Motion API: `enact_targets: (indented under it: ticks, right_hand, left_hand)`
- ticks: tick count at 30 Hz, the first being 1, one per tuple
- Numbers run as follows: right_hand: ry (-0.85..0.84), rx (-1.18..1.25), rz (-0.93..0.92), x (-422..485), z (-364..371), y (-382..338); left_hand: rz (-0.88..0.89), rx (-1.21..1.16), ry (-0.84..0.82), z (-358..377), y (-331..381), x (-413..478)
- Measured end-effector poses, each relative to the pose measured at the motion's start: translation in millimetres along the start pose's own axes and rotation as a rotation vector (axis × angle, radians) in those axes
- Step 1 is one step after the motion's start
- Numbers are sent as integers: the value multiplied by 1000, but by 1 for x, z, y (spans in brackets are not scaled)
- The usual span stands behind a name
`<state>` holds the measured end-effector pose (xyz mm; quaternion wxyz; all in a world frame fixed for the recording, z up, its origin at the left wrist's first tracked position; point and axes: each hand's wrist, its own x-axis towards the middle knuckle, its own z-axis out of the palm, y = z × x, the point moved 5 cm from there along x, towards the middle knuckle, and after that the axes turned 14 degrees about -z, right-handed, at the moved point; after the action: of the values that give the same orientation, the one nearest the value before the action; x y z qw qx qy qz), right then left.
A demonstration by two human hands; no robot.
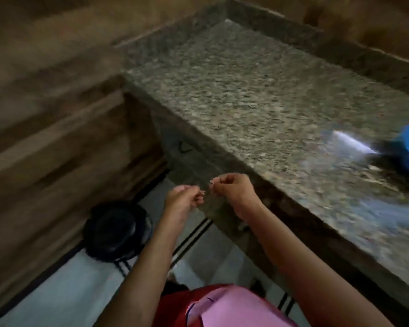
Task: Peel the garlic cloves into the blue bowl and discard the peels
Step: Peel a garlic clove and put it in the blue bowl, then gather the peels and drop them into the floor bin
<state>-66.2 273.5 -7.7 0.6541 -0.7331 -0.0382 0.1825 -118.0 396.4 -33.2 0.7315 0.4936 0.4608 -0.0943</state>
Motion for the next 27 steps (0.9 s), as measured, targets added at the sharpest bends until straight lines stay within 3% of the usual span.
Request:
enact_targets:
  ticks: [4,8,14,18,22,27]
  right_hand:
    - [-125,16,63,26,115,20]
    - [-210,4,141,54,213,50]
    - [-344,-42,254,84,318,102]
    - [-456,-105,370,102,369,146]
    - [-461,-192,355,114,394,176]
    - [-307,-200,254,123,412,213]
  left_hand:
    - [-54,16,121,-108,9,41]
    - [-157,-177,229,-204,7,82]
    - [-241,-415,260,-302,-16,126]
    - [-350,-376,268,-334,-35,154]
    - [-468,-414,253,-339,-58,185]
    - [-543,-876,242,-336,-75,234]
